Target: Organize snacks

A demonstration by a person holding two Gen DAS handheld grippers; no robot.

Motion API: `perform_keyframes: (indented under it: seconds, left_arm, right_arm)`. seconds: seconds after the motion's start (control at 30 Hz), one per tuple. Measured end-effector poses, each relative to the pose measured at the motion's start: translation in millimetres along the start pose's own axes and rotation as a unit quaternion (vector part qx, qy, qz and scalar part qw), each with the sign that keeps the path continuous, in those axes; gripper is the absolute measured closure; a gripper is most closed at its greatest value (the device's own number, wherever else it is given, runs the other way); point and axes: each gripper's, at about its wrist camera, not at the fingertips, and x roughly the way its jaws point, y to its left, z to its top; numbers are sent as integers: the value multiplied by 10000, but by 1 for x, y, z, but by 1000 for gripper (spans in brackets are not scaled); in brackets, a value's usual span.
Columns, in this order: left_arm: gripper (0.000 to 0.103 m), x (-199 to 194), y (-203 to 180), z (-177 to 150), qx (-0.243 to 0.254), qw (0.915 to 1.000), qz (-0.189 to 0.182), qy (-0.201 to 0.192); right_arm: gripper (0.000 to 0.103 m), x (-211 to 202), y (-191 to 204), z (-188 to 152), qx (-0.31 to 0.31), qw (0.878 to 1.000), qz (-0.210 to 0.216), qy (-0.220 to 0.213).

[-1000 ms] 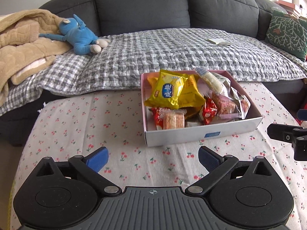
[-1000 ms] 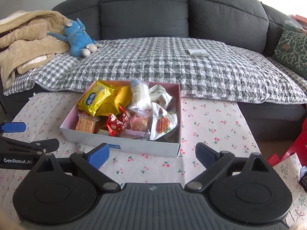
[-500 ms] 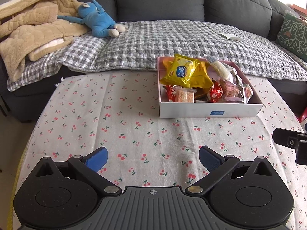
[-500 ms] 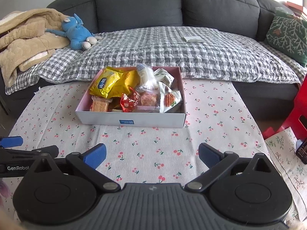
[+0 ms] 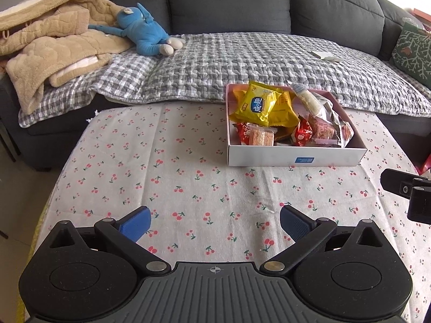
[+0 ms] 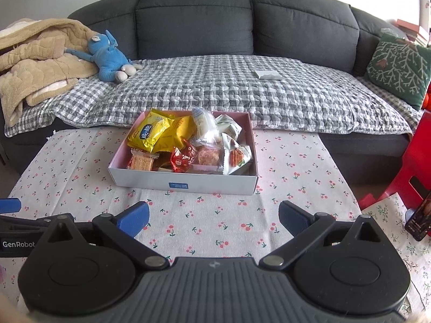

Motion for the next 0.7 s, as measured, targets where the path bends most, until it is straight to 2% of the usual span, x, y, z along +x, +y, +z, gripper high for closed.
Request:
perform_keyframes:
  seconds: [0.7]
  left_arm:
    - [0,-1,-4,-3,21,10000,-11,74]
  right_arm:
    - [1,1,4,-4,-107,9999,16,80]
